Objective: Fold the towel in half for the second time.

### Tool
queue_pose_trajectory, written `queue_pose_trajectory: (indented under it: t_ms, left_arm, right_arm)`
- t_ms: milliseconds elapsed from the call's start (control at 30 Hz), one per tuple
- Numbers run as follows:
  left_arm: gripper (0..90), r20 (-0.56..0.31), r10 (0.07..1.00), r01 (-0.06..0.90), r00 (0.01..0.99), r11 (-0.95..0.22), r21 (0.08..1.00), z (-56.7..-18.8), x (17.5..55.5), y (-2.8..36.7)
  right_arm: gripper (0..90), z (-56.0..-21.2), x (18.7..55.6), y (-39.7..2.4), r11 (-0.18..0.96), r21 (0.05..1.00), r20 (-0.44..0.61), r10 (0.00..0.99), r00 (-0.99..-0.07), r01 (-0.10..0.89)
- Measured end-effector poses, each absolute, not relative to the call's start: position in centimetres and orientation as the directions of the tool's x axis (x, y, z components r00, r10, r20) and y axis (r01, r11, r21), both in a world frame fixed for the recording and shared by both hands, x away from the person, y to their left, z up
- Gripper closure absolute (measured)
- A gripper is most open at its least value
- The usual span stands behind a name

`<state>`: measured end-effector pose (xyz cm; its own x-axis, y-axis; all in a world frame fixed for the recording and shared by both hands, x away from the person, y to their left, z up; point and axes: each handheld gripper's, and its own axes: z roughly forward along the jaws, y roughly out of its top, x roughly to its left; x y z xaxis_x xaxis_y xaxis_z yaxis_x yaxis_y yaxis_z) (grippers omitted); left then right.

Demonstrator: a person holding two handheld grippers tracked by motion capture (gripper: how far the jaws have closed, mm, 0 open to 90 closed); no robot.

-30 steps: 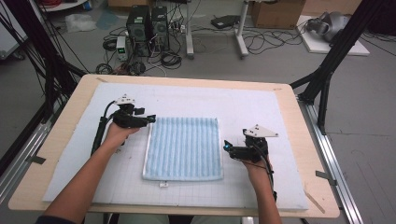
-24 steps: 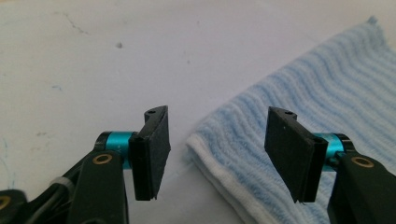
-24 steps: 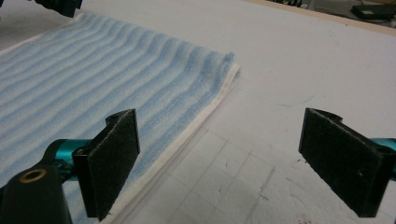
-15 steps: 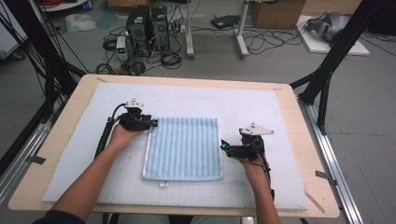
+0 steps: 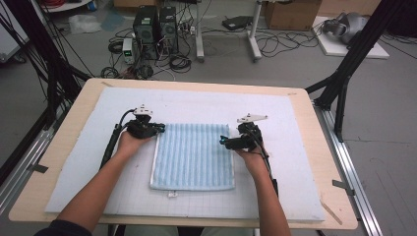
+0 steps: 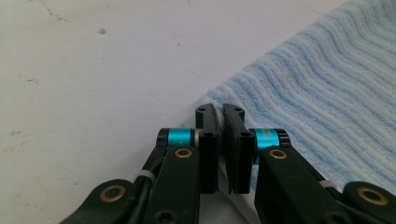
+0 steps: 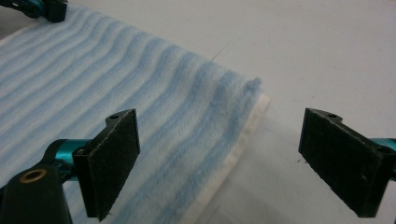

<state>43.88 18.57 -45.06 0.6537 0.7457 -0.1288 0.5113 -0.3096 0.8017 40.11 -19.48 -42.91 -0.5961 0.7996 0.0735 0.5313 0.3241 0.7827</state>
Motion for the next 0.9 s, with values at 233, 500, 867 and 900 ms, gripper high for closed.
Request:
queue_pose_trajectory:
  t_ms: [233, 500, 867, 900]
  left_arm:
    - [85.6, -0.185, 0.752, 0.532, 0.633, -0.248, 0.810, -45.1, 44.0, 18.9]
    - [86.0, -0.190, 0.755, 0.538, 0.628, -0.244, 0.807, -45.1, 44.1, 18.9]
    - [86.6, -0.227, 0.769, 0.513, 0.598, -0.150, 0.845, -44.1, 45.1, 19.1]
    - [86.6, -0.232, 0.768, 0.507, 0.597, -0.136, 0.851, -43.9, 45.2, 19.1]
  right_arm:
    - [22.6, -43.8, 42.7, -18.5, 0.353, 0.738, 0.078, 0.802, -0.593, 0.575]
    - [58.1, -44.5, 43.6, -18.8, 0.350, 0.722, 0.106, 0.796, -0.596, 0.597]
    - [83.1, -43.4, 44.1, -18.4, 0.364, 0.756, 0.037, 0.806, -0.590, 0.545]
    - [83.1, -43.2, 44.2, -18.4, 0.354, 0.762, 0.035, 0.813, -0.581, 0.542]
